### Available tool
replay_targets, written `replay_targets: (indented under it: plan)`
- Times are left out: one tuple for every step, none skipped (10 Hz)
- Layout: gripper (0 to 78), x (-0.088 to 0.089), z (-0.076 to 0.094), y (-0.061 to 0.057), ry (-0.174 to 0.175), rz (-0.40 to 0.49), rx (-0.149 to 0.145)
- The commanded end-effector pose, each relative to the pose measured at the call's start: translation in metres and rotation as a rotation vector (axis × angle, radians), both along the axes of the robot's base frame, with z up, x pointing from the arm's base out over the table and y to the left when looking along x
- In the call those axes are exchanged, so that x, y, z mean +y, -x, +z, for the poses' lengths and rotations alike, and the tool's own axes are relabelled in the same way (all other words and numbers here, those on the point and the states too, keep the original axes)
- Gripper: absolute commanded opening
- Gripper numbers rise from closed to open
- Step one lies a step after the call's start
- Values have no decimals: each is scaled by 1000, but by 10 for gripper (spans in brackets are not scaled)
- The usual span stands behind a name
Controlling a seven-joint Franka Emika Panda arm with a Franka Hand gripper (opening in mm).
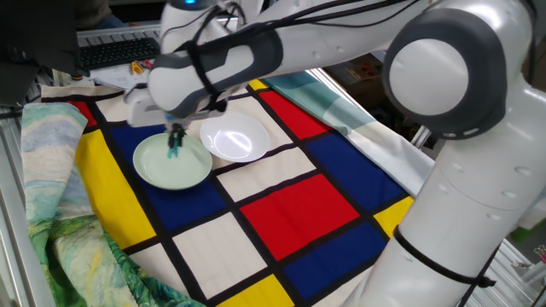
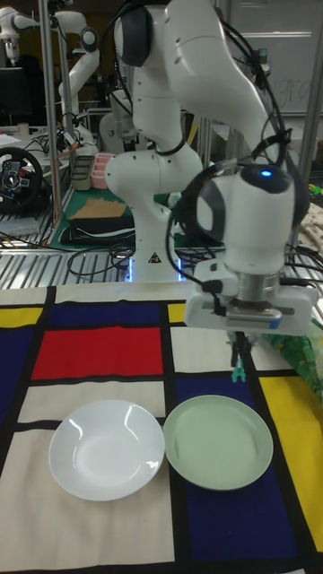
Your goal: Use a clamp
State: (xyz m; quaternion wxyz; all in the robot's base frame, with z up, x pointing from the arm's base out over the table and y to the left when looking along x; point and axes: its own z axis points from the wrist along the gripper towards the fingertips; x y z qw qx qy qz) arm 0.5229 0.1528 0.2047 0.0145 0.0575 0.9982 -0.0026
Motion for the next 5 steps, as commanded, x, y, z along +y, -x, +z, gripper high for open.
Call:
replay_targets:
  plan:
    - [11, 61, -10, -6, 75, -135, -49]
    - [11, 66, -14, -6, 87, -152, -59]
    - [11, 67, -17, -6, 119, -158, -72]
    - [11, 67, -19, -7, 136, -169, -79]
    - [11, 67, -19, -8, 141, -175, -80]
